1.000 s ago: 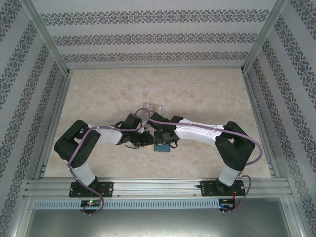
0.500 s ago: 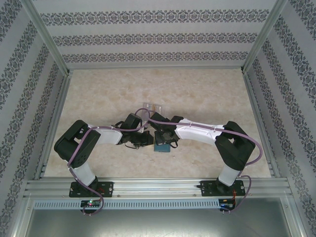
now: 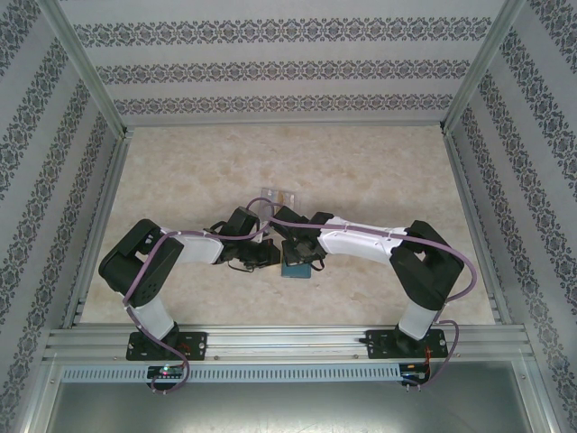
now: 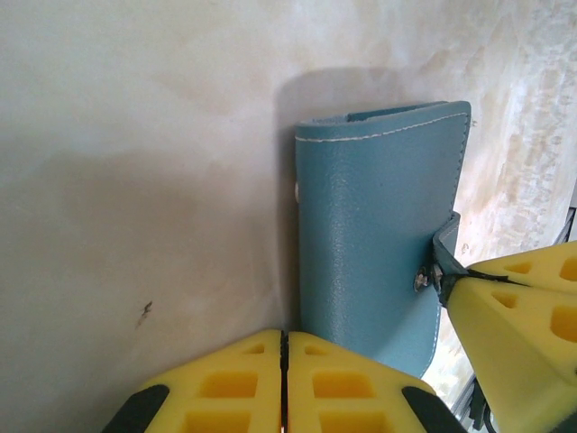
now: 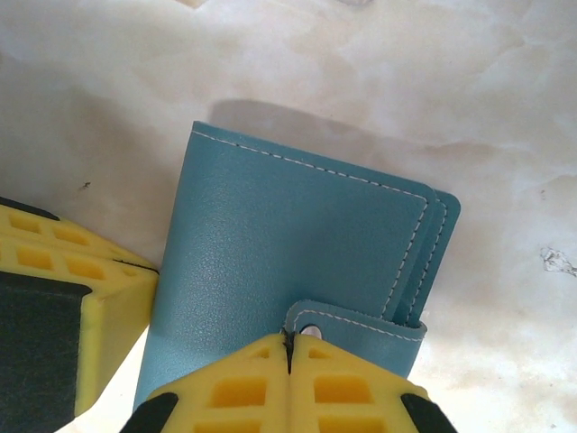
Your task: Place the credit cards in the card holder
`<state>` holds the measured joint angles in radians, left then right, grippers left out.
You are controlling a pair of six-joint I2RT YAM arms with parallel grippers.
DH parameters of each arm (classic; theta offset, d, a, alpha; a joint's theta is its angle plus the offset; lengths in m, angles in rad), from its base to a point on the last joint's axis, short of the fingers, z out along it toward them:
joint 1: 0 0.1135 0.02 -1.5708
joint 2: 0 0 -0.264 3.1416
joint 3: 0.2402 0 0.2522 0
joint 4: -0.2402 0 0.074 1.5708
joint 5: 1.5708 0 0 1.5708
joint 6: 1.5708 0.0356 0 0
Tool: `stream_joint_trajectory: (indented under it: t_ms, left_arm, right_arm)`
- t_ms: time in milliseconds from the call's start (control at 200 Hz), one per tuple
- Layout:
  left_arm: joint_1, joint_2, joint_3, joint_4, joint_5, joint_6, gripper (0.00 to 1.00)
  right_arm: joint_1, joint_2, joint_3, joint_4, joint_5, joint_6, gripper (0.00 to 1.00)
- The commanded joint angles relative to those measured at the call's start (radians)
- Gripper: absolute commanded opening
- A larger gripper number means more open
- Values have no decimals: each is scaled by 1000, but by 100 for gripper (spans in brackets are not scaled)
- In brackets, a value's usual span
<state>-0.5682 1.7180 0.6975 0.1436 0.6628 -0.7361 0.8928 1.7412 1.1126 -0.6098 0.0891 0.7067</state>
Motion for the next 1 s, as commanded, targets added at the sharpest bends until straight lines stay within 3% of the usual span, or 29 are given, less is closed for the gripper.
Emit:
stream_joint_trajectory:
  t_ms: [0, 994]
  left_arm:
    - [-5, 13, -1, 22, 11, -6, 10]
    - [-4, 9, -1, 31, 15, -5, 9]
  right_arm:
    - [9, 21, 1, -20, 11, -12, 0]
    - [12, 176, 35, -42, -64, -29, 0]
